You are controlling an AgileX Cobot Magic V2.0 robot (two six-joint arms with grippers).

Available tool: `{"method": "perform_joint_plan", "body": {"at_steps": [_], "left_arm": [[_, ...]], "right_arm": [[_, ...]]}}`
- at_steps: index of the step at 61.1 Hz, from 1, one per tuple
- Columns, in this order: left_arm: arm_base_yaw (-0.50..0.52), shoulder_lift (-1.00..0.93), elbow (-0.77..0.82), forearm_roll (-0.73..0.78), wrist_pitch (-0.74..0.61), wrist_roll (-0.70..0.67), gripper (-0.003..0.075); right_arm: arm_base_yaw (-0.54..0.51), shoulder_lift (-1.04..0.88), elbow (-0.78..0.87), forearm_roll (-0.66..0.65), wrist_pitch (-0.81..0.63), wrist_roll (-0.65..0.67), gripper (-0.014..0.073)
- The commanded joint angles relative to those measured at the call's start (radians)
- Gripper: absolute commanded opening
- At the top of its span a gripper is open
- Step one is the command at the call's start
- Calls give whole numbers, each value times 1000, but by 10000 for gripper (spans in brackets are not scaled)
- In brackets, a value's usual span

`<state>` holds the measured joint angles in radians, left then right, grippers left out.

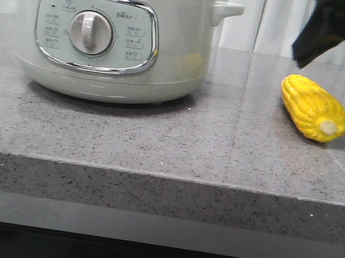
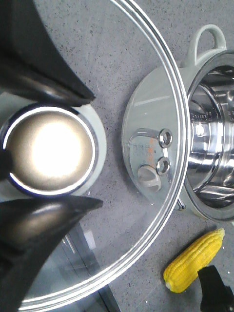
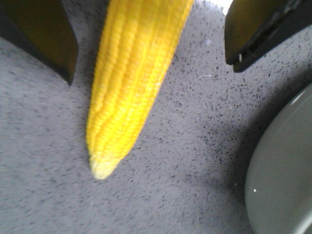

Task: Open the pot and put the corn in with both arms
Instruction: 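Grasp the yellow corn cob with the right gripper and lift it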

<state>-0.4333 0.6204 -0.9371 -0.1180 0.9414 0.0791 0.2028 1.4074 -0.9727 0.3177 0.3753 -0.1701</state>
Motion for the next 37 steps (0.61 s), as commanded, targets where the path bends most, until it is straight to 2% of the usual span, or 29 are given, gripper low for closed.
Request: {"method": "perform_joint_plan", "body": {"at_steps": [1, 13, 18, 23, 30, 37], "left_arm": [[-5, -5, -34, -16, -135, -3, 188], [-5, -5, -34, -16, -135, -3, 188], [-5, -5, -34, -16, -135, -3, 188], [-5, -5, -34, -16, -135, -3, 188], [-5, -5, -34, -16, -135, -3, 188], [-5, -5, -34, -16, -135, -3, 188]], "right_arm": [[2, 27, -49, 19, -68, -11, 623], [2, 88, -58, 19, -86, -11, 605], [2, 87, -58, 19, -89, -11, 507], [2, 83, -58, 19, -93, -11, 329], [2, 80, -60, 19, -105, -11, 160], [2, 71, -92, 19, -87, -11, 132]]}}
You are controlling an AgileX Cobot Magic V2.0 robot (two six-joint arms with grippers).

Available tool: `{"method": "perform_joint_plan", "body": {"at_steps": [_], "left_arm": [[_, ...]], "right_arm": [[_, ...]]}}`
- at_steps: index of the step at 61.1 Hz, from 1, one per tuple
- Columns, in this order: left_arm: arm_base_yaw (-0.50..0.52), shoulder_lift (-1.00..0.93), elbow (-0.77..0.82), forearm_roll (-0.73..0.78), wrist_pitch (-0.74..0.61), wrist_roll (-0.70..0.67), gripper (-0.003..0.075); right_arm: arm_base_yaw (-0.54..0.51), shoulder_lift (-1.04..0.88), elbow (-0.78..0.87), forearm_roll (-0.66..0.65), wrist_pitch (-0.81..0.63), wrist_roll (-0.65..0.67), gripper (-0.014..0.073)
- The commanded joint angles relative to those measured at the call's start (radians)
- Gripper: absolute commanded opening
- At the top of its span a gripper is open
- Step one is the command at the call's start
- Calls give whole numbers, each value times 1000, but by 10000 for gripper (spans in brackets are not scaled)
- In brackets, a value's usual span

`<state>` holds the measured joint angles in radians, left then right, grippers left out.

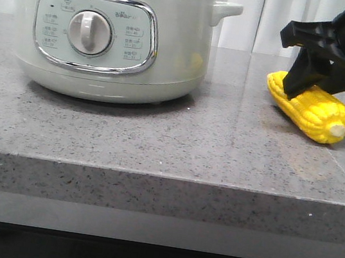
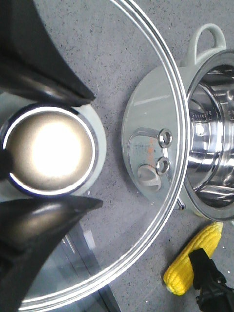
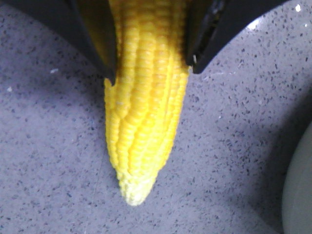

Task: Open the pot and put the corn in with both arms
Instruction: 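Grasp the yellow corn cob with the right gripper and lift it, then carry the corn over the open pot and release it inside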

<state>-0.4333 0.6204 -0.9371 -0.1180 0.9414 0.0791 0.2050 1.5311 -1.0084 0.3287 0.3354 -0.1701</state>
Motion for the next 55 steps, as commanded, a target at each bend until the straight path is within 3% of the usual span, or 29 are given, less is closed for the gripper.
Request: {"method": "perform_joint_plan", "body": {"at_steps": [1, 20, 32, 42, 55], "left_arm": [[-5, -5, -34, -16, -135, -3, 188], [-5, -5, -34, -16, -135, -3, 188], [-5, -5, -34, -16, -135, -3, 188], [-5, -5, -34, -16, -135, -3, 188], [-5, -5, -34, -16, -135, -3, 188]], "right_arm": [[0, -58, -67, 8, -44, -11, 132], [27, -101, -351, 8, 18, -11, 132], [177, -4, -561, 8, 49, -22, 143], [306, 131, -710, 8, 69, -23, 225], [391, 242, -774, 8, 82, -23, 271]]}}
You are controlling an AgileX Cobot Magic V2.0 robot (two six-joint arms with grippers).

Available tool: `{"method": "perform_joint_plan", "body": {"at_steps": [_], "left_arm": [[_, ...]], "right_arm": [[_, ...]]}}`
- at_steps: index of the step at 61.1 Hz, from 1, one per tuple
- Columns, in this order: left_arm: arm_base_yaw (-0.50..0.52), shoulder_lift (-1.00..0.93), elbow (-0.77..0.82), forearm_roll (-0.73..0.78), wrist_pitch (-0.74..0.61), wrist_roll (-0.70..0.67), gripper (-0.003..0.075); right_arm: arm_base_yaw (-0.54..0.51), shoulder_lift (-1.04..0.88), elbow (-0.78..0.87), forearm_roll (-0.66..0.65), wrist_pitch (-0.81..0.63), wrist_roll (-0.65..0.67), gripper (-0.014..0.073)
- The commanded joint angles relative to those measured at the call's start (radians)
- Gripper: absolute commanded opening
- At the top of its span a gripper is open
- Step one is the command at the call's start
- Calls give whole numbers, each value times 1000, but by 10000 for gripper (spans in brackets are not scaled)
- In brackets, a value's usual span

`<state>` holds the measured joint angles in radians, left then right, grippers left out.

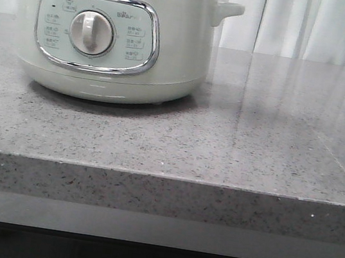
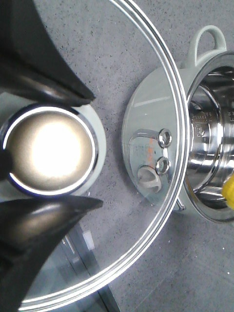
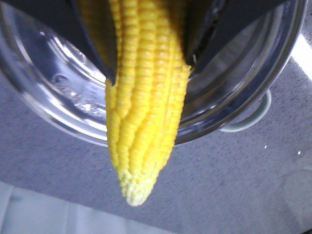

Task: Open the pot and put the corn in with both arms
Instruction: 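Carry the corn over the open pot and release it inside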

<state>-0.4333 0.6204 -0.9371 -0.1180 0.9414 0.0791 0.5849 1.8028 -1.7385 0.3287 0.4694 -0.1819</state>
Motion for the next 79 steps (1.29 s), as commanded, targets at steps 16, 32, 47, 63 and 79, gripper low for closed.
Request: {"method": "perform_joint_plan", "body": {"at_steps": [16, 32, 47, 63, 79], "left_arm": [[-5, -5, -34, -16, -135, -3, 188], [-5, -5, -34, -16, -135, -3, 188], [-5, -5, -34, -16, -135, -3, 188], [-5, -5, -34, -16, -135, -3, 188], [-5, -5, -34, -21, -135, -3, 188]], "right_arm": [[15, -5, -44, -3, 30, -13, 582], [3, -36, -68, -52, 39, -14, 633], [-45, -83, -70, -53, 105, -14, 318], [-101, -102, -65, -53, 158, -14, -70], [-252, -335, 225, -69, 22, -13, -68]]}}
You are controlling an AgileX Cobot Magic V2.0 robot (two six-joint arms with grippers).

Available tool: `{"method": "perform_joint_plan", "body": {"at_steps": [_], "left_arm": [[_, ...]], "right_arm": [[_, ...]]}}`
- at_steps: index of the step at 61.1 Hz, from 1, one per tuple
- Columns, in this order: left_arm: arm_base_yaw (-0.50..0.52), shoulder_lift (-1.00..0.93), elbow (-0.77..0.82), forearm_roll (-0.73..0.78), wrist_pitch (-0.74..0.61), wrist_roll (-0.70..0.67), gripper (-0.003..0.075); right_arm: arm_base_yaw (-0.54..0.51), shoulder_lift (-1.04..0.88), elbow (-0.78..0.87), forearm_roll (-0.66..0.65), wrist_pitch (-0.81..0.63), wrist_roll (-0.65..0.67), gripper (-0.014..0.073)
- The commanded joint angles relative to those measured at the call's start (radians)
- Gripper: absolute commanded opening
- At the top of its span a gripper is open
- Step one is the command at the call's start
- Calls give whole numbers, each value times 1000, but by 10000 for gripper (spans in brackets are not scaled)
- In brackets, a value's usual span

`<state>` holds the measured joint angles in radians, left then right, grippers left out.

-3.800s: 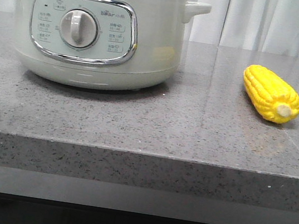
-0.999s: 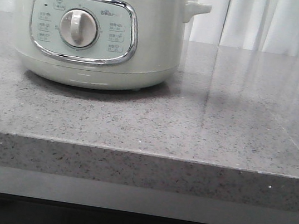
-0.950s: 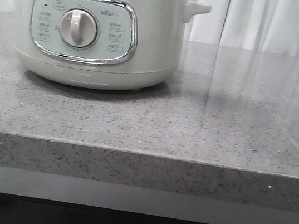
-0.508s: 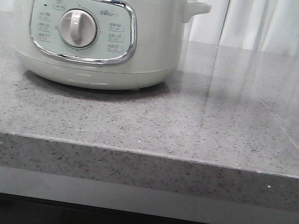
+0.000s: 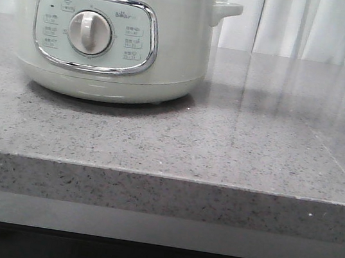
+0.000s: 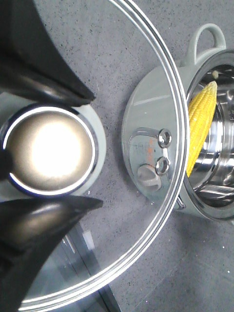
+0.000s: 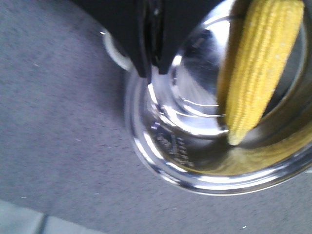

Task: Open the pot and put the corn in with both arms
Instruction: 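Carry the corn over the open pot and release it inside, then lower the glass lid back onto the pot with the left gripper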

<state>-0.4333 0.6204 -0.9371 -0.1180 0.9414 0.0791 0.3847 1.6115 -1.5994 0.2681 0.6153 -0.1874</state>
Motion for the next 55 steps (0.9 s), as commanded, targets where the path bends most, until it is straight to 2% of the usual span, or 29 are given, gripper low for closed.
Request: {"method": "perform_joint_plan", "body": {"at_steps": [1, 14, 25, 41, 55], "left_arm": [[-5, -5, -34, -23, -135, -3, 188], [-5, -2, -34, -25, -138, -3, 188], [-5, 77, -86, -25, -138, -1, 188], [-5, 348, -331, -25, -132, 74, 188], [-10, 622, -626, -25, -103, 103, 188]], "right_arm": [[-69, -164, 114, -9, -137, -8, -68], [-204, -468, 512, -29, -290, -9, -68], [-239, -714, 769, -39, -326, -9, -68], [-239, -1122, 1080, -39, -366, -9, -68], [-239, -1312, 1169, -40, -327, -9, -68]]}}
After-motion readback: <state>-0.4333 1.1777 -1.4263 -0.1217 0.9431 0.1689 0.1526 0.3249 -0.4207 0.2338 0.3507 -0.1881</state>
